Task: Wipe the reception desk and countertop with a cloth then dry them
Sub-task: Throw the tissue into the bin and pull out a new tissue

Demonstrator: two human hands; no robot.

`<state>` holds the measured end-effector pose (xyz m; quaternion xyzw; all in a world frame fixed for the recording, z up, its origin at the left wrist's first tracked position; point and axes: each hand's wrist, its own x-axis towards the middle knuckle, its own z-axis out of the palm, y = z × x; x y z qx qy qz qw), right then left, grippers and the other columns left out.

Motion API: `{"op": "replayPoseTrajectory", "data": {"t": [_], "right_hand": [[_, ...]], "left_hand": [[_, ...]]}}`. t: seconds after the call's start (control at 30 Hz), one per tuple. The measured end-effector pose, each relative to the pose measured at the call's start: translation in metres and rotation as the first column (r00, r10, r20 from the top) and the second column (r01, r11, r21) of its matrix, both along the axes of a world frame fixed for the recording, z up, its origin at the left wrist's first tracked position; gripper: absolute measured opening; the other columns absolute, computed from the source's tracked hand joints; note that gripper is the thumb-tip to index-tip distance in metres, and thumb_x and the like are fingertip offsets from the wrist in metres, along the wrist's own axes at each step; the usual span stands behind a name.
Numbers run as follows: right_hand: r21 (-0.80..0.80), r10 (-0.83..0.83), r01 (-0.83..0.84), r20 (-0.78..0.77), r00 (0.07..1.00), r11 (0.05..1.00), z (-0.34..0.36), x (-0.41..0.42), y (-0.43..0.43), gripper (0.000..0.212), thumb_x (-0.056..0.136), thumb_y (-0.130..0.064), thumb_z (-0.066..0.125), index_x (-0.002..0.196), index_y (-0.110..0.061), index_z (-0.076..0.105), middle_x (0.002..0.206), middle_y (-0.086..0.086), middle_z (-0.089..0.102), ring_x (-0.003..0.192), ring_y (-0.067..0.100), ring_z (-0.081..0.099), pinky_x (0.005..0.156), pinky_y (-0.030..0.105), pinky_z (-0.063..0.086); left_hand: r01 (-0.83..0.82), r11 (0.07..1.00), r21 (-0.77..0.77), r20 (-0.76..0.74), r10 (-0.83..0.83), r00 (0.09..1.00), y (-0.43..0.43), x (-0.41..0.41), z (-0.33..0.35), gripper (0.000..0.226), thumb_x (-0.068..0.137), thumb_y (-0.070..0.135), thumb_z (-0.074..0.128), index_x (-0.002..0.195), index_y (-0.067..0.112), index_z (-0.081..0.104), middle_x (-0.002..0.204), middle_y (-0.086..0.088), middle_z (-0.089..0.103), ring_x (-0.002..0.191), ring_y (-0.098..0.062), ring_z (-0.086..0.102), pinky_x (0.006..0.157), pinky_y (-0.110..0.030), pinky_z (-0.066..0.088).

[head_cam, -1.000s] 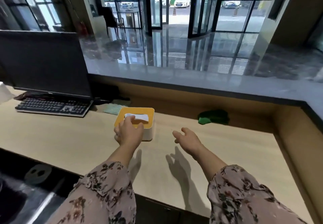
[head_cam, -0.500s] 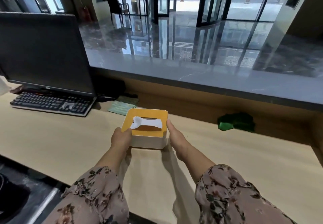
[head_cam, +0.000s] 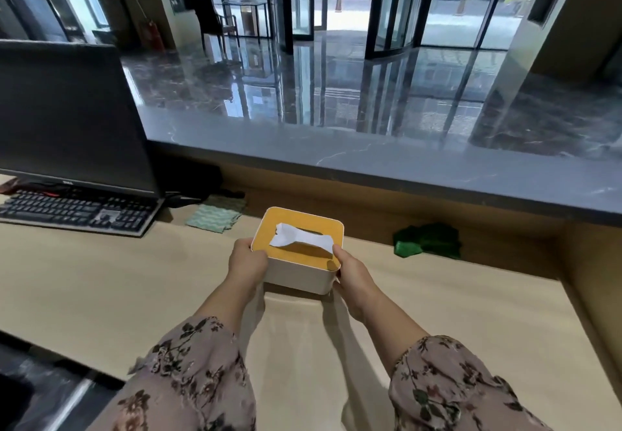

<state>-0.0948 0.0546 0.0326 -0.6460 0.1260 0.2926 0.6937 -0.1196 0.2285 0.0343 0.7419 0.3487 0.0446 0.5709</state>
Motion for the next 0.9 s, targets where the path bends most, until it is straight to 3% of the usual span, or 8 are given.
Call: {"op": "replayPoseTrajectory", "data": {"t": [0.1,0.27,0.4,0.5,0.63,0.77,0.9], "right_hand": [[0.018,-0.055,0.055,-0.002,0.998,0.998,0.007,0.011,-0.032,0.051,0.101,-0.042,0.036,0.143,-0.014,0.040,0.131,0.005,0.053,0.104,0.018,0.051,0.090,0.032,0.040],[0.016,-0.099,0.099,-0.003,0.995,0.995,0.011,0.038,-0.075,0.051,0.101,-0.042,0.038,0.143,-0.013,0.040,0.132,0.007,0.055,0.106,0.019,0.053,0.095,0.035,0.045],[-0.021,-0.130,0.129,-0.012,0.991,0.991,0.002,0.064,-0.091,0.051,0.100,-0.043,0.039,0.141,-0.015,0.041,0.113,0.007,0.057,0.094,0.018,0.057,0.094,0.038,0.049],[-0.023,-0.140,0.140,-0.007,0.990,0.990,-0.009,0.085,-0.095,0.047,0.098,-0.040,0.044,0.137,-0.014,0.047,0.117,0.008,0.060,0.098,0.021,0.060,0.096,0.041,0.051],[-0.011,-0.123,0.123,-0.049,0.991,0.992,-0.025,0.099,-0.091,0.048,0.094,-0.045,0.047,0.134,-0.019,0.046,0.116,0.007,0.060,0.104,0.025,0.061,0.098,0.046,0.049],[-0.012,-0.123,0.123,-0.041,0.992,0.992,-0.035,0.108,-0.089,0.050,0.096,-0.043,0.046,0.139,-0.020,0.041,0.116,0.007,0.058,0.105,0.024,0.059,0.100,0.043,0.047],[-0.022,-0.124,0.124,-0.012,0.992,0.992,-0.038,0.114,-0.086,0.054,0.097,-0.041,0.044,0.147,-0.021,0.033,0.120,0.004,0.053,0.104,0.020,0.056,0.095,0.037,0.049]], "left_hand": [[0.051,0.999,-0.011,0.018,-0.051,0.999,-0.031,0.013,0.005,0.032,0.081,0.002,0.040,0.100,0.008,0.065,0.099,-0.016,0.065,0.082,-0.027,0.057,0.064,-0.028,0.043],[0.060,0.998,-0.031,0.003,-0.060,0.998,-0.072,0.038,0.008,0.031,0.085,0.005,0.041,0.109,0.009,0.061,0.105,-0.014,0.063,0.091,-0.026,0.058,0.064,-0.028,0.044],[0.057,0.998,-0.040,-0.013,-0.058,0.998,-0.092,0.063,0.007,0.029,0.091,0.005,0.041,0.114,0.009,0.059,0.107,-0.012,0.062,0.095,-0.025,0.058,0.070,-0.030,0.047],[0.043,0.998,-0.044,-0.032,-0.045,0.998,-0.096,0.079,0.002,0.028,0.093,0.008,0.043,0.118,0.011,0.054,0.113,-0.009,0.060,0.101,-0.024,0.056,0.079,-0.035,0.048],[0.011,1.000,-0.020,-0.045,-0.012,0.999,-0.093,0.097,-0.010,0.032,0.093,0.006,0.045,0.124,0.012,0.051,0.114,-0.009,0.056,0.100,-0.025,0.053,0.080,-0.035,0.046],[0.010,1.000,0.008,-0.040,-0.010,0.999,-0.092,0.109,-0.017,0.035,0.093,0.005,0.048,0.128,0.009,0.051,0.113,-0.009,0.056,0.098,-0.024,0.052,0.082,-0.035,0.047],[0.035,0.999,0.010,-0.089,-0.034,0.995,-0.088,0.116,-0.027,0.035,0.096,0.012,0.048,0.132,0.014,0.048,0.116,-0.007,0.055,0.101,-0.024,0.052,0.093,-0.043,0.051]]}}
